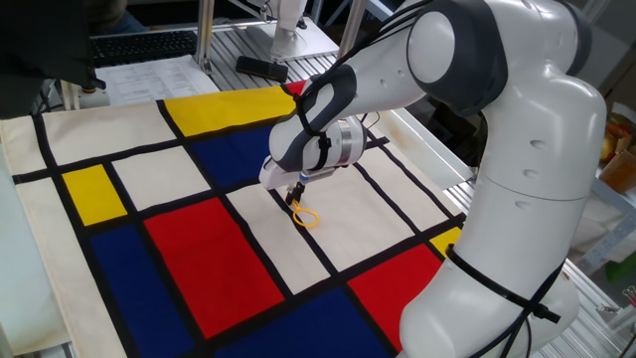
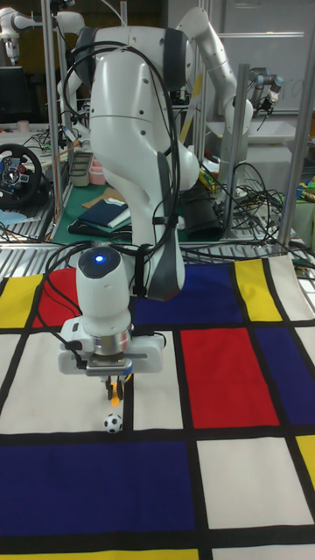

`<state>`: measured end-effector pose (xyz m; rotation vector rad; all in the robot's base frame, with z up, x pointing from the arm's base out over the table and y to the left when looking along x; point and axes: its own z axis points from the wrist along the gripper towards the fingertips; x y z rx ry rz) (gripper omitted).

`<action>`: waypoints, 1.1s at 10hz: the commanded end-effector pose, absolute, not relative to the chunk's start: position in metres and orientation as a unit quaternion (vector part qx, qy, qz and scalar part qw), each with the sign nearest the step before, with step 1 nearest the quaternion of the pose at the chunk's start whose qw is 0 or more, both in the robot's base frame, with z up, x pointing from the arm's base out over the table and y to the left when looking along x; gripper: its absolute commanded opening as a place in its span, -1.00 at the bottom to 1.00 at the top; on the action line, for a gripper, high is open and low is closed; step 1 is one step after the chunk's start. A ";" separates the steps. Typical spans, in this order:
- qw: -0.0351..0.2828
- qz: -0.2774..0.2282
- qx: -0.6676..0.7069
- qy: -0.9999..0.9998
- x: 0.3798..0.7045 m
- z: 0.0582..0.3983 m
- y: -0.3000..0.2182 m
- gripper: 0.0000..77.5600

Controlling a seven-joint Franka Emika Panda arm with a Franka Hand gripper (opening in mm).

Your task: Attach the bubble ring to the ball

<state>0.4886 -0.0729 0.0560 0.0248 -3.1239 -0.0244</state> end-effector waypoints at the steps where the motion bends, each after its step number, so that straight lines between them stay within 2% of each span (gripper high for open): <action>1: 0.010 -0.008 0.008 -1.000 0.488 0.056 -0.073 -0.97; 8: 0.010 -0.008 0.008 -1.000 0.488 0.056 -0.073 -0.97; 9: 0.018 0.006 -0.010 -1.000 0.490 0.075 -0.072 -0.97; 11: 0.018 0.007 -0.015 -1.000 0.491 0.079 -0.073 -0.97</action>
